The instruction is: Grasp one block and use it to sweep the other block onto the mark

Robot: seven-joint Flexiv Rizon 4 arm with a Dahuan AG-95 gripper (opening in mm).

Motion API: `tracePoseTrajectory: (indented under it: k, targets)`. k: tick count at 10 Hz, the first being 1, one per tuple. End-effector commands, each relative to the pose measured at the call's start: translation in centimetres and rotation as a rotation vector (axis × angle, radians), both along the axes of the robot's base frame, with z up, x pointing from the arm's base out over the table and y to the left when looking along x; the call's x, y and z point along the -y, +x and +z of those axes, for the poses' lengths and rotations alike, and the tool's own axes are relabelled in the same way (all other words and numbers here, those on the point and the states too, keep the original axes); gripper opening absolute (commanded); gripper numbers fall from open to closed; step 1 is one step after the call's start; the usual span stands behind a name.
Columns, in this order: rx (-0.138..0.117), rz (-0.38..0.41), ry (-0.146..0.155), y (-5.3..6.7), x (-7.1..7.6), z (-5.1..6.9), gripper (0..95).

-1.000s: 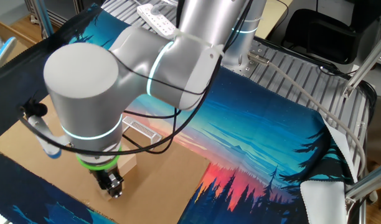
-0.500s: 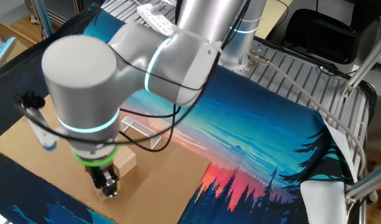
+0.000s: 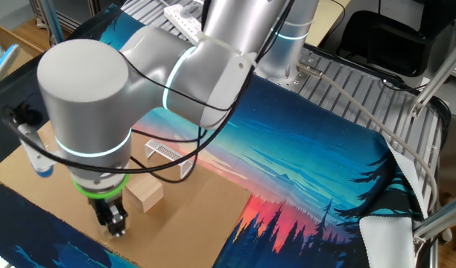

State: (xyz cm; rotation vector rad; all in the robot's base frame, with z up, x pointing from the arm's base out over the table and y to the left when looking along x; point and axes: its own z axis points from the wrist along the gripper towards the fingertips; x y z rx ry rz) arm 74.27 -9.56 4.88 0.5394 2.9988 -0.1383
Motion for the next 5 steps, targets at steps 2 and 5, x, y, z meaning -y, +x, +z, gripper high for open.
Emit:
tracePoseTrajectory:
  k: [2, 5]
  targets:
    - [-0.015, 0.035, 0.014, 0.1, 3.2, -1.5, 0.0]
    - [-0.013, 0.001, 0.026, -0.1, 3.3, -0.7, 57.0]
